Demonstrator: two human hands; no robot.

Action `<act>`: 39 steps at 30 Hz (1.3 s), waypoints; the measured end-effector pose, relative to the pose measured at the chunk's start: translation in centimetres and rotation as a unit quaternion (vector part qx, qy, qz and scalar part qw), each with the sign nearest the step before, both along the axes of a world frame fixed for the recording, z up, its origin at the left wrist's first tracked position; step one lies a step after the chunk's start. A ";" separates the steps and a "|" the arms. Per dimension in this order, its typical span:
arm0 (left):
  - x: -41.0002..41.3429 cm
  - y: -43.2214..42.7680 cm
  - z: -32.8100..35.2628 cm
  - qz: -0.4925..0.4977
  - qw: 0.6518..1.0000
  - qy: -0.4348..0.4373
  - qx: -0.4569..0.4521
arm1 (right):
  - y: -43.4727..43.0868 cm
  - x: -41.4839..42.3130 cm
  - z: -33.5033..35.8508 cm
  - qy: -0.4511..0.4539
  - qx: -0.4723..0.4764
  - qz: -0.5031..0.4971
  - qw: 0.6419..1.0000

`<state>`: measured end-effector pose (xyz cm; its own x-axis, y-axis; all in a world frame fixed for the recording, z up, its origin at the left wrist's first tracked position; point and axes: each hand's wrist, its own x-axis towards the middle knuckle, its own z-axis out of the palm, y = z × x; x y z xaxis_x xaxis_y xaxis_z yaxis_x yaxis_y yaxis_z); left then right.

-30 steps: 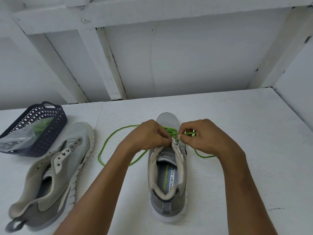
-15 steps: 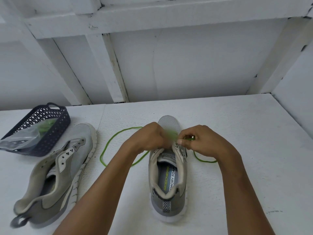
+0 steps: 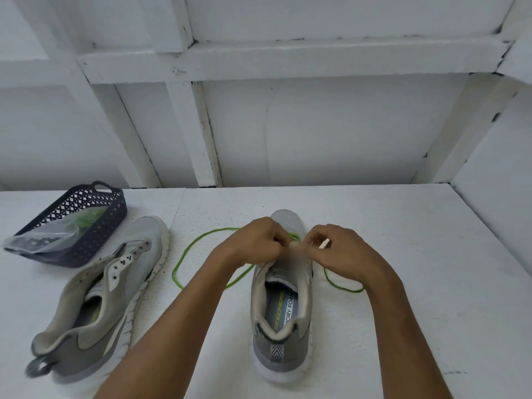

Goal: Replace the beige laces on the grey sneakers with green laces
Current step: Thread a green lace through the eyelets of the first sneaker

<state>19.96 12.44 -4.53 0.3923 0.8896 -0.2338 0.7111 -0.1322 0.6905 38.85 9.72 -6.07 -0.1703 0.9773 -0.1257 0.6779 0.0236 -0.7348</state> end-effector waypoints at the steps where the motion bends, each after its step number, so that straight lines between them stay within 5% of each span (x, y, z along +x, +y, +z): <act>1: -0.2 0.1 0.2 0.009 1.000 -0.018 -0.017 | -0.1 -0.1 0.1 0.003 -0.011 -0.003 1.000; 6: -1.6 -0.1 0.2 0.112 0.989 -0.096 0.001 | -0.9 0.1 1.0 0.021 -0.005 -0.019 1.000; 9: -1.4 -0.2 0.0 0.092 0.994 -0.052 0.041 | -1.3 -1.0 1.5 0.056 0.003 -0.034 0.998; 13: -0.1 -0.5 -0.4 0.060 0.995 0.029 0.080 | -1.3 -2.3 0.9 -0.024 0.006 -0.002 1.000; 16: -0.5 -0.8 0.1 0.094 0.992 0.012 0.080 | -1.3 -2.0 0.3 -0.014 0.014 -0.022 1.000; 19: -1.4 -1.3 1.5 0.178 0.957 -0.228 0.038 | -1.7 -1.7 0.1 0.019 0.002 -0.038 0.999; 21: -1.9 -1.2 2.6 0.211 0.860 -0.463 -0.046 | -1.7 -1.6 0.1 0.020 -0.005 -0.041 0.999; 23: -2.3 -1.1 3.4 0.239 0.795 -0.549 -0.100 | -1.6 -1.7 0.3 0.017 -0.019 -0.043 0.999; 25: -2.5 -0.7 3.7 0.265 0.859 -0.432 -0.069 | -1.5 -2.1 0.6 0.012 -0.031 -0.039 0.999; 27: -2.8 -0.3 3.2 0.197 0.969 -0.149 0.013 | -1.4 -2.6 0.8 0.014 -0.045 -0.043 0.998; 28: -3.0 -0.2 2.9 0.121 0.992 0.004 0.035 | -1.3 -2.7 1.0 0.013 -0.051 -0.046 0.998; 29: -3.0 -0.2 2.5 0.044 0.990 0.125 0.039 | -1.3 -2.8 1.2 0.013 -0.057 -0.048 0.997; 31: -3.6 -0.3 3.0 -0.024 0.978 0.202 0.044 | -1.2 -2.9 1.3 0.017 -0.064 -0.058 0.996; 35: -5.8 -0.4 4.9 -0.043 0.993 0.099 0.040 | -1.6 -2.9 1.2 0.005 -0.057 -0.086 0.995; 37: -6.8 -0.6 5.8 -0.026 0.997 -0.077 0.018 | -1.8 -2.8 1.3 -0.007 -0.048 -0.095 0.994; 39: -7.5 -0.4 6.0 0.015 0.950 -0.312 -0.005 | -1.8 -2.8 1.2 -0.012 -0.043 -0.105 0.993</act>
